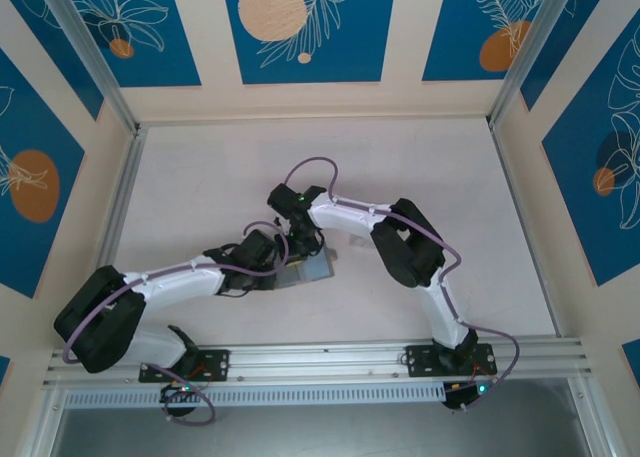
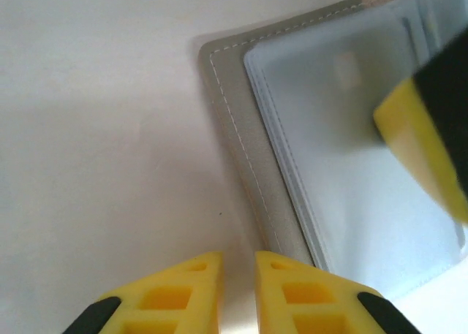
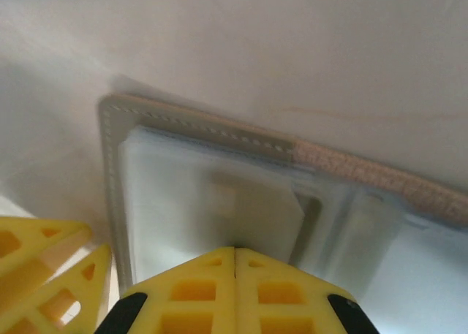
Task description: Put the credit cards into the card holder
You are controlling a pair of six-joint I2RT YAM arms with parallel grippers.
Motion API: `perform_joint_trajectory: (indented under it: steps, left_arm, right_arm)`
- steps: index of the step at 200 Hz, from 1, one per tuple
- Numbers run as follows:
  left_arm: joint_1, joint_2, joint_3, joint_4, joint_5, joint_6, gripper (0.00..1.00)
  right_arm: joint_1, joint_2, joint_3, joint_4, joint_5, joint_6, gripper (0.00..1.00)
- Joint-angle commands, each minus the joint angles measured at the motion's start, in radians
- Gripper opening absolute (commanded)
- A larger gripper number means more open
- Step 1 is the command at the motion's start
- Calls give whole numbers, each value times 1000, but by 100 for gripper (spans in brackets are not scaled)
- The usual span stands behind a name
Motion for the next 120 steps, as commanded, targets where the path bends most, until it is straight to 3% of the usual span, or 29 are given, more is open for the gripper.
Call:
perform_joint_trajectory:
  steps: [1, 51, 120]
  left_arm:
    - [1, -74, 24, -89, -69, -11, 18]
    - [1, -107, 39, -56, -8, 17, 24]
    - [16, 58, 40, 57, -29, 2, 21]
  right_arm:
    - [8, 66, 6, -5, -57, -7, 4]
    - [-8, 66, -32, 18, -95, 12, 8]
    - [-32, 21, -44, 18, -136, 2, 13]
